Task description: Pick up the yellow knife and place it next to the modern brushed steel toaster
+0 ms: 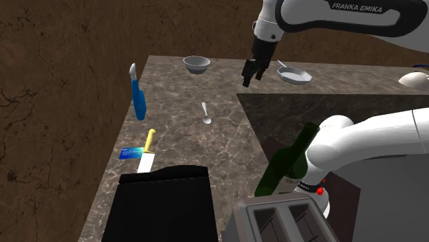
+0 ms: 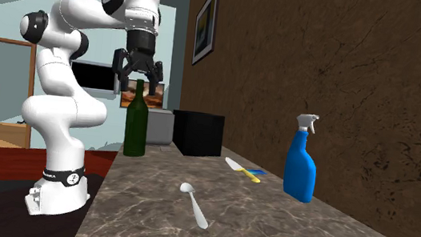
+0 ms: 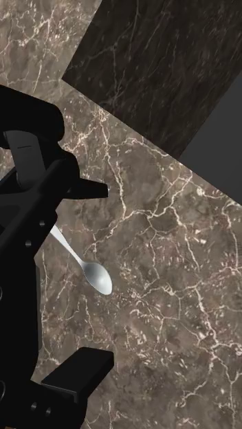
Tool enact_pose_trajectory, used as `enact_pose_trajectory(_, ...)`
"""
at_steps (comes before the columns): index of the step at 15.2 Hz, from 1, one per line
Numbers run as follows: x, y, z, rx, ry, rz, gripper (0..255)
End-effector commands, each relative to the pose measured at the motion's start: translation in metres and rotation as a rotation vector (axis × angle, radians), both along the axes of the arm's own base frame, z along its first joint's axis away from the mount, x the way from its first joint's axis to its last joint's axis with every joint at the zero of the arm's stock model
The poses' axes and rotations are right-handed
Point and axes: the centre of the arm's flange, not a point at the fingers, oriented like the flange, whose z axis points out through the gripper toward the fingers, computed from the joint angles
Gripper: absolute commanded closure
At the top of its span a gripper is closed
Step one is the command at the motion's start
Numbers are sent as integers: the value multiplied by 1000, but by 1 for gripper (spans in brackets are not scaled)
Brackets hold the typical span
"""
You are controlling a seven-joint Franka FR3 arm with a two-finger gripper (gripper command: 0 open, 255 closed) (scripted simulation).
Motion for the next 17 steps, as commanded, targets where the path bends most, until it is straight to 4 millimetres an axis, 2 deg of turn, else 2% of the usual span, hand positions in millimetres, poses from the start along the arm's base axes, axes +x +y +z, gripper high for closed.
enact_pose_trajectory(1,0,0,0,0,0,0,0)
enact_pose_trajectory(9,38,94,-40,0,56,-131,0)
enact_pose_trajectory(17,85,182,-83,0,111,-262,0)
